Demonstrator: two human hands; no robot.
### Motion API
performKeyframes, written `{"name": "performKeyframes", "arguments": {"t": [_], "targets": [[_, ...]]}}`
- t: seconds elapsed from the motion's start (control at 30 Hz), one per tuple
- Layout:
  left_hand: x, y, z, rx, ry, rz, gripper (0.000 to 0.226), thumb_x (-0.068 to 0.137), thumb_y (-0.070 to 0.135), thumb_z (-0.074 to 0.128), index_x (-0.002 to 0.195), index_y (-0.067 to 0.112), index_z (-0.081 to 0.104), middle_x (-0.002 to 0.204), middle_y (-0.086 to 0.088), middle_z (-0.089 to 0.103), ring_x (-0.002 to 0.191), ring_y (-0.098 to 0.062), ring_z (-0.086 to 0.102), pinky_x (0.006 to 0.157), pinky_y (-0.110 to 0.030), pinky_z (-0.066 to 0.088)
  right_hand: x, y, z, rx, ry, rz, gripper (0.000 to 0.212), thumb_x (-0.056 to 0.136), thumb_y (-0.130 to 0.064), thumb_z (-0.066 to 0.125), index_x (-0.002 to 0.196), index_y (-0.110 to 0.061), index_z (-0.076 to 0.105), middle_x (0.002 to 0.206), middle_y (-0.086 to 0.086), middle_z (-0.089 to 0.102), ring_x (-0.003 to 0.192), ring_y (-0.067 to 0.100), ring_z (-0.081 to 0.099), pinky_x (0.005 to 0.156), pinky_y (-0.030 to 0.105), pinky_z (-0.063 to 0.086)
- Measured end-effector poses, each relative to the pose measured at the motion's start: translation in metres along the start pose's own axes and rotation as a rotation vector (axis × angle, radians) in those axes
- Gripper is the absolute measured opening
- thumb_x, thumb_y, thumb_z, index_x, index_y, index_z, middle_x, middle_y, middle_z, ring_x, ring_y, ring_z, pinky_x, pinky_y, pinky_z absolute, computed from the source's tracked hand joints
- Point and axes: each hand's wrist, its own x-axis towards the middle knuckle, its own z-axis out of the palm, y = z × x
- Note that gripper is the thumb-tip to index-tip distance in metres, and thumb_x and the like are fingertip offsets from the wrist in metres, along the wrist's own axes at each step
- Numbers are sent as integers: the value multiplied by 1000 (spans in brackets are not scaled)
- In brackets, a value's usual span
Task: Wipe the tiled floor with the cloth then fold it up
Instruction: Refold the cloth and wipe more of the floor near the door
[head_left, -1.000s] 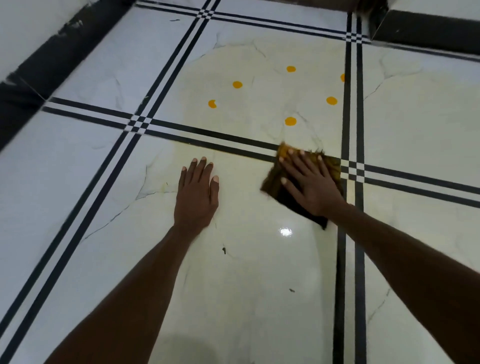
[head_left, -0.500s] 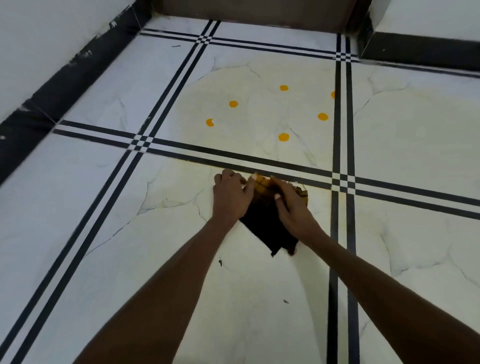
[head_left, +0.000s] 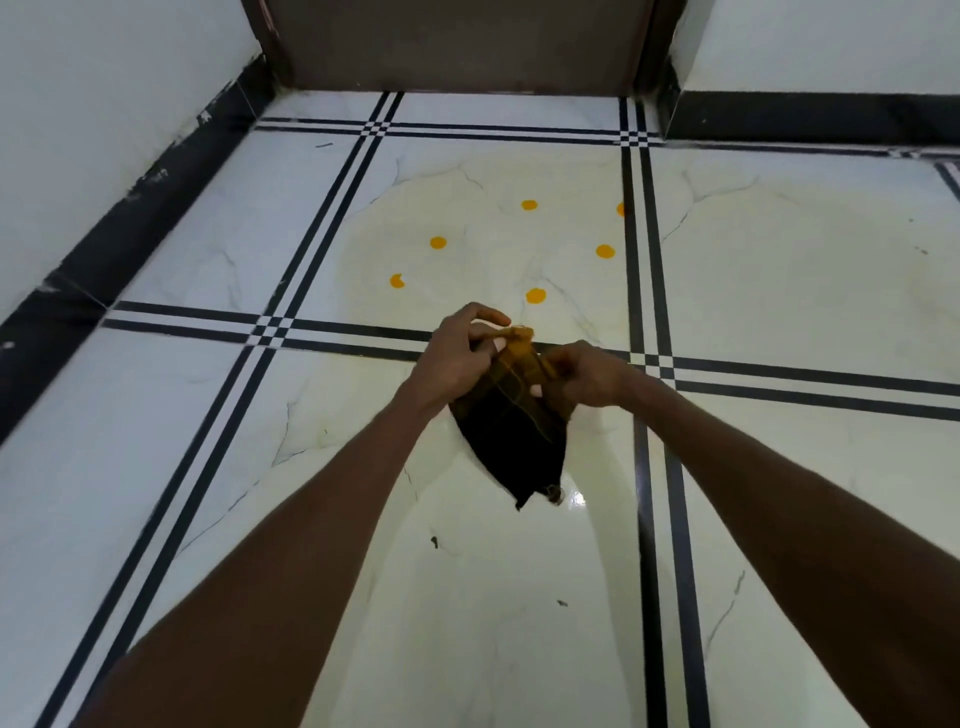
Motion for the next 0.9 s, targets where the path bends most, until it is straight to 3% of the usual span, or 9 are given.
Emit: {"name": "performKeyframes", "arguments": {"t": [0.07, 0.13, 0.2, 0.37, 0.43, 0.53, 0.6, 0.67, 0.9], "targets": [[4, 11, -13, 20, 16, 80, 22, 99, 8, 61, 116, 16, 71, 106, -1, 80, 103, -14, 73, 96, -37, 59, -6, 0, -17, -41, 44, 8, 19, 88, -45, 80, 85, -29, 70, 86, 8, 72, 86, 25, 69, 87, 46, 58], [9, 21, -25, -4, 64, 135, 22, 98, 4, 59, 114, 13, 73, 105, -4, 79, 99, -12, 72, 93, -36, 58, -14, -4, -40, -2, 189, -28, 22, 89, -43, 80, 79, -28, 67, 77, 1, 69, 76, 18, 66, 71, 35, 53], [14, 31, -35, -12, 149, 198, 22, 97, 3, 59, 114, 11, 72, 105, -3, 78, 99, -7, 72, 92, -32, 57, -21, -12, -62, 18, 355, -110, 15, 94, -33, 76, 89, -20, 71, 76, -3, 65, 72, 13, 61, 67, 26, 45], [25, 42, -42, 57, 262, 285, 23, 94, 3, 63, 112, 12, 74, 108, 1, 77, 109, -11, 71, 100, -21, 50, -24, -28, -77, -209, 608, -281, 14, 95, -20, 73, 108, -13, 76, 94, 2, 60, 88, 20, 57, 76, 33, 45], [23, 26, -35, 149, 213, 277, 21, 89, -3, 63, 100, 9, 77, 103, -1, 78, 106, -17, 72, 100, -23, 50, -28, -21, -67, -319, 532, -263, 16, 96, -17, 72, 111, -14, 75, 103, 2, 64, 95, 21, 62, 79, 37, 52], [12, -13, -22, 280, 43, 149, 41, 83, -16, 58, 93, 17, 80, 101, -2, 79, 103, -18, 72, 94, -25, 55, -26, 5, -42, -528, 174, -24, 26, 93, -27, 74, 118, -19, 74, 114, 5, 69, 105, 25, 69, 90, 43, 60], [6, -34, -14, 346, -21, 58, 46, 84, -20, 53, 96, 15, 81, 107, -2, 78, 107, -16, 71, 84, -8, 51, -23, 19, -28, -538, 45, 102, 30, 94, -36, 72, 117, -17, 71, 107, 6, 69, 98, 25, 70, 88, 41, 61], [5, -48, -8, 386, -19, 28, 43, 85, -19, 53, 100, 10, 80, 112, -5, 77, 110, -16, 68, 81, -3, 44, -20, 24, -22, -493, 106, 124, 30, 99, -39, 66, 116, -15, 70, 101, 6, 68, 91, 24, 69, 80, 37, 59], [30, -23, -2, 376, 29, -40, 37, 81, -16, 57, 99, 9, 77, 107, -8, 76, 101, -22, 71, 94, -37, 58, 15, 1, -27, -278, 173, 54, 20, 102, -30, 62, 113, -14, 71, 107, 6, 68, 101, 25, 68, 89, 43, 59]]}}
